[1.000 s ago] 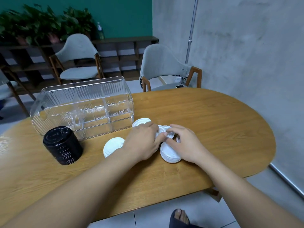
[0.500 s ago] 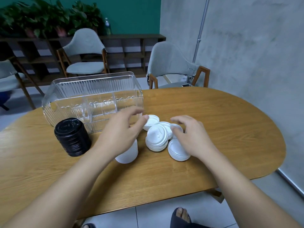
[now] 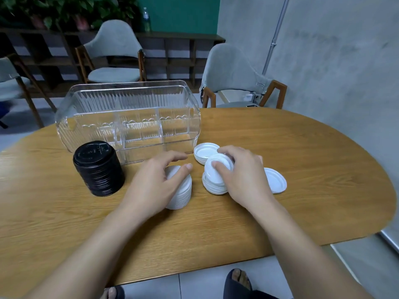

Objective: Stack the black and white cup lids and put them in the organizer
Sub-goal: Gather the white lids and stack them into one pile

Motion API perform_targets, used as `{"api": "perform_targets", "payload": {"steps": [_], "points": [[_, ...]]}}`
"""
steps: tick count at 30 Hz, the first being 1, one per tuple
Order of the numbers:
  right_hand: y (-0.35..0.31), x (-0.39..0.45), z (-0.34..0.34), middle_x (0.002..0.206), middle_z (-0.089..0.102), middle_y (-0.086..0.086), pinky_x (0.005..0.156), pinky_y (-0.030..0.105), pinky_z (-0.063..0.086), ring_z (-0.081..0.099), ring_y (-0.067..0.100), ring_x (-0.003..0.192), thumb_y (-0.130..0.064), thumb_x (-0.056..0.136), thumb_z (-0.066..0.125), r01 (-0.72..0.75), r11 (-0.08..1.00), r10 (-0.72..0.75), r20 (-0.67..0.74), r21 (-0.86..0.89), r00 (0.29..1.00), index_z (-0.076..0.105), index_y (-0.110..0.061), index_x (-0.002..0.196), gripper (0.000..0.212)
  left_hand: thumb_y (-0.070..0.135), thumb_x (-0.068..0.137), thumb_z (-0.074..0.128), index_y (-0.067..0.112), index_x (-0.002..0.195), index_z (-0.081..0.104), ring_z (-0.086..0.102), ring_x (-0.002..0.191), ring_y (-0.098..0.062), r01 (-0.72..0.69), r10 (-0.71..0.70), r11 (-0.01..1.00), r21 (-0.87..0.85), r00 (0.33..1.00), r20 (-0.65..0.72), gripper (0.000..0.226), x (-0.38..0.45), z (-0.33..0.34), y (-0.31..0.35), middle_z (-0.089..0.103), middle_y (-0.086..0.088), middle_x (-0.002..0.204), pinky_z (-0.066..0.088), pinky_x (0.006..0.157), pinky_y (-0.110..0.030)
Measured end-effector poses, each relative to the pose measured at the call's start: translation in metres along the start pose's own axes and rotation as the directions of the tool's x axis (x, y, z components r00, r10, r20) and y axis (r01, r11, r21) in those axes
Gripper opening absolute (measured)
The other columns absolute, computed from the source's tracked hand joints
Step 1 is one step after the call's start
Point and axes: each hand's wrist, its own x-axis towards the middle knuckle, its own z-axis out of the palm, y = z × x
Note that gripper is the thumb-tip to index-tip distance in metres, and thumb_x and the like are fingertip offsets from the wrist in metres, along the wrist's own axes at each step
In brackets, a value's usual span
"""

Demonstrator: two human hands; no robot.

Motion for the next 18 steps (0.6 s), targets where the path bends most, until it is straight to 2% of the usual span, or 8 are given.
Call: {"api": "perform_targets", "payload": {"steps": [1, 3, 5, 8, 10, 12, 15, 18], "points": [[-0.002, 0.002, -0.002, 0.114, 0.078, -0.015, 0.107, 0.043, 0.047, 0.07, 0.015, 0.11, -0.037, 0.1, 0.076, -0.011, 0.996, 0.013, -0.017, 0.087, 1.0, 0.077, -0.029, 0.12, 0.021, 0.051, 0.105, 0.071, 0.037, 0.128, 0.078, 0.068, 0.112, 0.005, -0.008, 0.008, 1.0, -0.016, 1.0, -0.004, 0.028, 0.001, 0.0, -0.002, 0.075, 0.031, 0.125, 0.054, 0.106, -0.033], [-0.008, 0.007, -0.008, 0.101, 0.078, -0.02, 0.096, 0.037, 0.057, 0.071, 0.005, 0.098, -0.03, 0.099, 0.078, -0.035, 0.968, 0.046, -0.036, 0.25, 0.998, 0.08, -0.03, 0.115, 0.015, 0.05, 0.105, 0.072, 0.037, 0.13, 0.078, 0.065, 0.12, 0.011, -0.018, 0.017, 0.998, -0.055, 1.0, -0.02, 0.029, 0.001, -0.004, -0.004, 0.075, 0.031, 0.126, 0.053, 0.11, -0.03], [-0.018, 0.01, -0.013, 0.096, 0.077, -0.021, 0.086, 0.028, 0.056, 0.071, 0.002, 0.093, -0.027, 0.1, 0.078, -0.032, 0.93, 0.05, -0.038, 0.365, 0.998, 0.081, -0.03, 0.113, 0.013, 0.05, 0.103, 0.074, 0.036, 0.137, 0.074, 0.064, 0.128, 0.01, -0.034, 0.031, 0.992, -0.119, 0.999, -0.021, 0.037, -0.001, -0.009, -0.003, 0.075, 0.029, 0.131, 0.05, 0.113, -0.025], [-0.034, 0.013, -0.014, 0.099, 0.08, -0.017, 0.085, 0.026, 0.055, 0.073, 0.004, 0.093, -0.026, 0.104, 0.075, 0.003, 0.865, 0.01, -0.024, 0.501, 1.0, 0.082, -0.027, 0.116, 0.014, 0.044, 0.105, 0.071, 0.031, 0.147, 0.07, 0.067, 0.132, 0.0, -0.075, 0.068, 0.973, -0.217, 0.997, -0.04, 0.043, -0.001, -0.013, 0.0, 0.077, 0.021, 0.131, 0.05, 0.111, -0.021], [-0.046, 0.013, -0.009, 0.104, 0.082, -0.013, 0.088, 0.03, 0.058, 0.075, 0.006, 0.096, -0.024, 0.105, 0.074, 0.005, 0.819, -0.024, 0.026, 0.574, 0.999, 0.082, -0.025, 0.119, 0.017, 0.032, 0.111, 0.066, 0.025, 0.145, 0.072, 0.072, 0.128, -0.009, -0.085, 0.068, 0.946, -0.312, 0.996, -0.064, 0.035, 0.002, -0.014, 0.0, 0.08, 0.014, 0.129, 0.054, 0.112, -0.03], [-0.056, 0.012, 0.0, 0.107, 0.082, -0.013, 0.09, 0.034, 0.059, 0.075, 0.007, 0.098, -0.023, 0.106, 0.072, 0.013, 0.808, -0.065, 0.068, 0.589, 0.996, 0.081, -0.024, 0.123, 0.019, 0.024, 0.114, 0.064, 0.022, 0.14, 0.075, 0.076, 0.12, -0.018, -0.054, 0.032, 0.902, -0.429, 0.998, -0.06, 0.029, 0.004, -0.013, -0.002, 0.082, 0.005, 0.123, 0.058, 0.109, -0.042], [-0.064, 0.008, 0.013, 0.106, 0.079, -0.019, 0.087, 0.031, 0.054, 0.07, 0.003, 0.095, -0.025, 0.109, 0.067, 0.058, 0.84, -0.113, 0.07, 0.539, 0.991, 0.078, -0.027, 0.127, 0.021, 0.02, 0.114, 0.064, 0.02, 0.132, 0.078, 0.074, 0.1, -0.021, -0.024, -0.018, 0.862, -0.506, 0.997, -0.078, 0.023, 0.006, -0.015, -0.004, 0.077, -0.018, 0.101, 0.058, 0.096, -0.043], [-0.067, -0.001, 0.016, 0.135, 0.069, -0.021, 0.107, 0.033, 0.052, 0.064, 0.001, 0.124, -0.033, 0.105, 0.072, 0.112, 0.895, -0.152, 0.06, 0.432, 0.987, 0.065, -0.031, 0.146, 0.041, 0.016, 0.113, 0.065, 0.014, 0.129, 0.079, 0.072, 0.1, -0.021, -0.002, -0.078, 0.823, -0.568, 0.99, -0.116, 0.021, 0.01, -0.018, -0.005, 0.075, -0.03, 0.109, 0.06, 0.097, -0.046]]}}
